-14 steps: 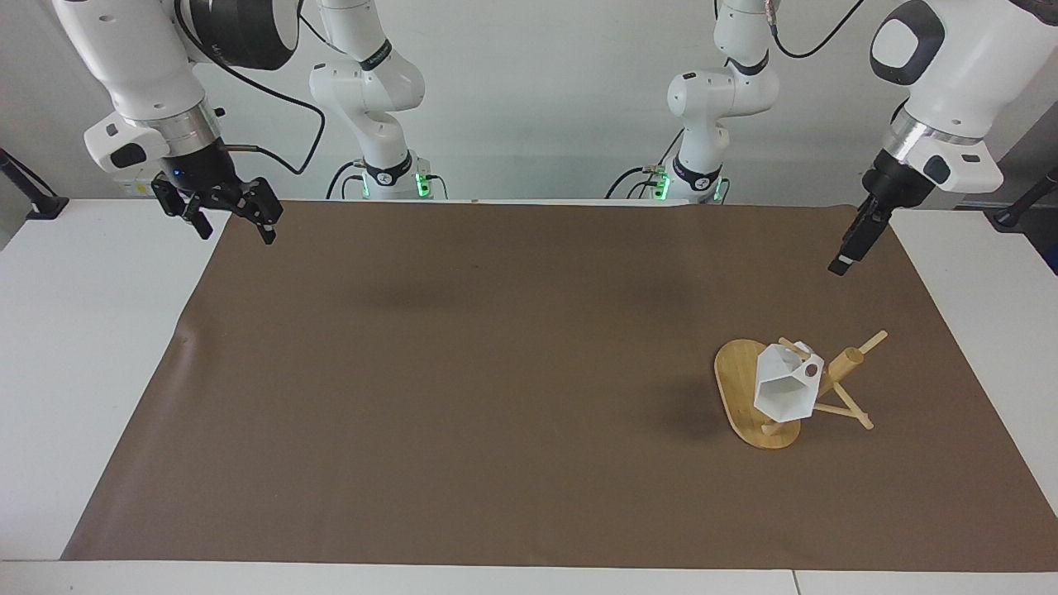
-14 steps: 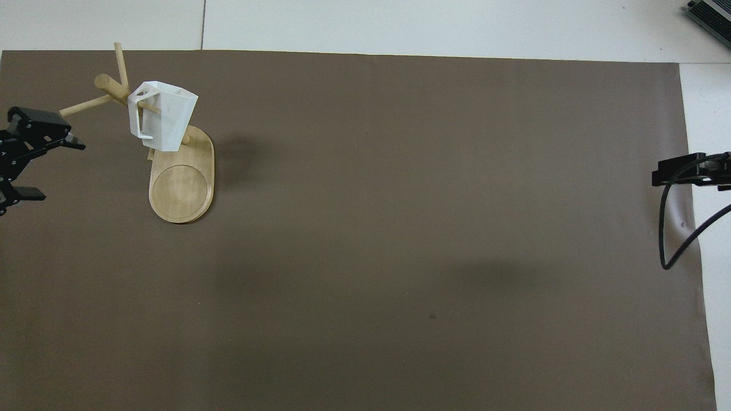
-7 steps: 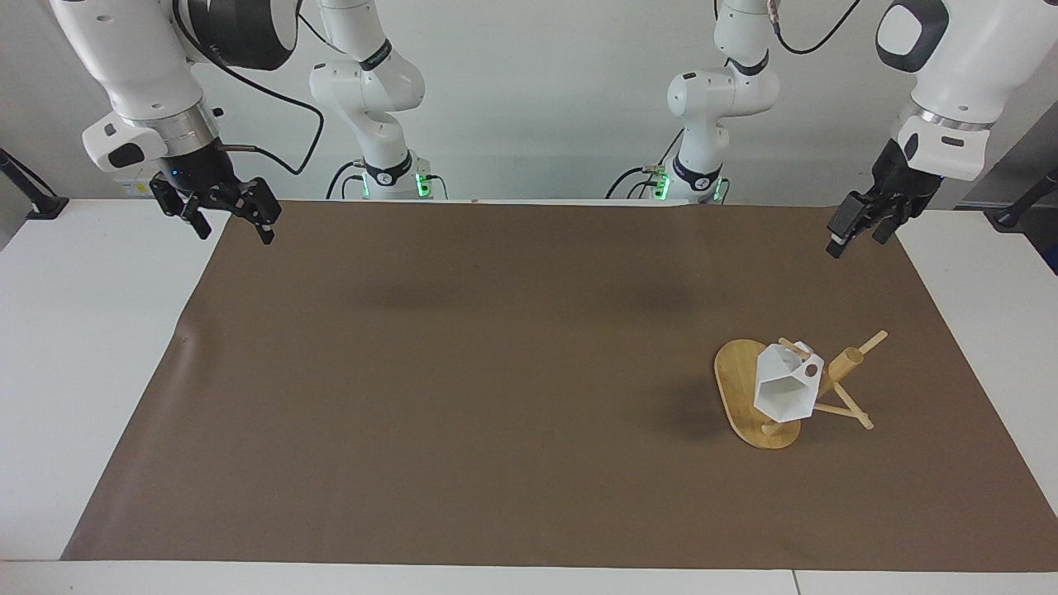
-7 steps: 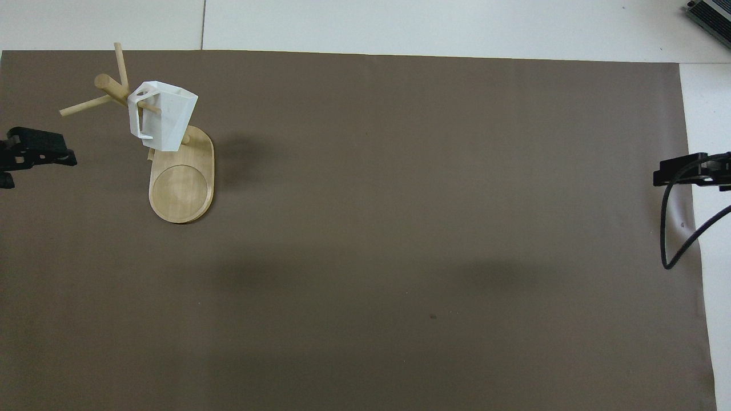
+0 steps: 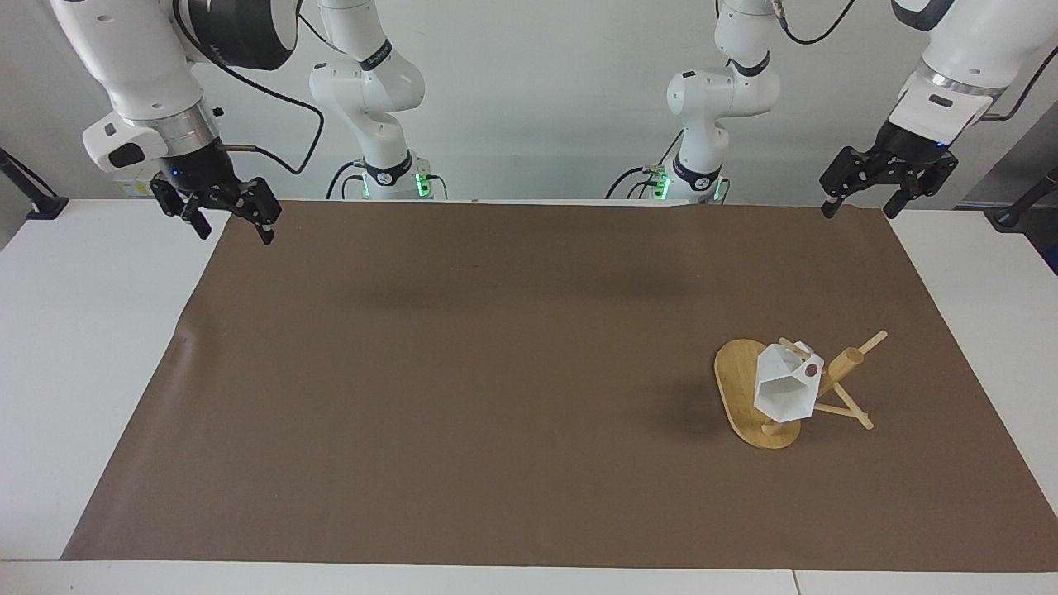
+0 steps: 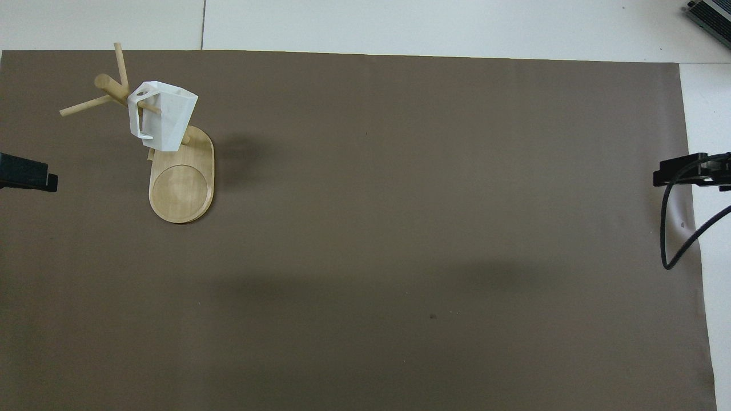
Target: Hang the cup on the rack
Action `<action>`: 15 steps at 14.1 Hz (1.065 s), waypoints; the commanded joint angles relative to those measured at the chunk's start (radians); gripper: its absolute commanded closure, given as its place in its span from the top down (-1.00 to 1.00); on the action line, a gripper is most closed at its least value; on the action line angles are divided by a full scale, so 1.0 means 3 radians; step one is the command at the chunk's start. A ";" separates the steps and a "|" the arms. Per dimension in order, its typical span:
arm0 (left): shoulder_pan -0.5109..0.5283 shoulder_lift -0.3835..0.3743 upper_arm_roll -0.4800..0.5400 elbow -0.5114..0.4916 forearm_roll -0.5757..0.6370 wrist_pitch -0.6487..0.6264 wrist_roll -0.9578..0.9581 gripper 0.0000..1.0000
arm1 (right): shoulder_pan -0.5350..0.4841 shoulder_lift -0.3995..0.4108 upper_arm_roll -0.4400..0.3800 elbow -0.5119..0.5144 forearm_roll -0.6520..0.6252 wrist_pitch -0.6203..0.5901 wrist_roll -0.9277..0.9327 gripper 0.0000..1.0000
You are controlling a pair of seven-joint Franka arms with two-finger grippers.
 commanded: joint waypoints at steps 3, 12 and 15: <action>-0.0053 0.0223 -0.0004 0.0339 0.0090 -0.0312 0.0130 1.00 | -0.0057 -0.0047 0.0050 -0.0024 0.0008 -0.0058 0.0024 1.00; -0.0032 0.0131 0.0037 0.0258 0.0130 -0.0241 0.0253 1.00 | -0.0057 -0.0047 0.0050 -0.0024 0.0008 -0.0058 0.0024 1.00; -0.0032 0.0090 0.0037 0.0181 0.0130 -0.0180 0.0268 1.00 | -0.0057 -0.0047 0.0050 -0.0024 0.0008 -0.0058 0.0024 1.00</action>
